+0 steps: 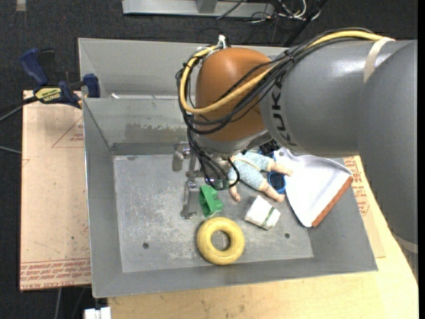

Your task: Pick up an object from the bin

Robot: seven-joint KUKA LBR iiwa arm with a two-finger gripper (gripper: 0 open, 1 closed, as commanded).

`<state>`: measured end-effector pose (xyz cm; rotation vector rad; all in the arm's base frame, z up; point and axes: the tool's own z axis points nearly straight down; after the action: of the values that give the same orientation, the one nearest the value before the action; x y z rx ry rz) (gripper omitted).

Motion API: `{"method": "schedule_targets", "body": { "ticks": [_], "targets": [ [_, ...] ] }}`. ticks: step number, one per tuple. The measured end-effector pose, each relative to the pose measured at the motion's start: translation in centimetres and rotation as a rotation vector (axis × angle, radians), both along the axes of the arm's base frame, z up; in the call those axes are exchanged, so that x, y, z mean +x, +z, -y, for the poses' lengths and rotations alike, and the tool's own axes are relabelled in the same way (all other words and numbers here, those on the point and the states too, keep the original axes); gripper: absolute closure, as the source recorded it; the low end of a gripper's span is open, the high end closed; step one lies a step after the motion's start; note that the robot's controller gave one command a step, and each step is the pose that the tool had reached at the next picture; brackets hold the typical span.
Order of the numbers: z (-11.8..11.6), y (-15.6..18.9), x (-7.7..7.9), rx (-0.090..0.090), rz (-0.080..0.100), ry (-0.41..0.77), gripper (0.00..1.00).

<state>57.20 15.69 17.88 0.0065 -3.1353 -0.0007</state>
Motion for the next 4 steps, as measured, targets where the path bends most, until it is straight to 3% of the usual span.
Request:
{"method": "schedule_targets", "body": {
  "ticks": [2,3,4],
  "targets": [
    [0.9,0.7,-0.4,0.002,0.006,0.041,0.0],
    [4.8,-2.2,-0.2,0.002,0.013,0.104,0.0],
    [6.2,-4.1,2.0,0.001,0.004,0.025,0.0]
  ]
}}
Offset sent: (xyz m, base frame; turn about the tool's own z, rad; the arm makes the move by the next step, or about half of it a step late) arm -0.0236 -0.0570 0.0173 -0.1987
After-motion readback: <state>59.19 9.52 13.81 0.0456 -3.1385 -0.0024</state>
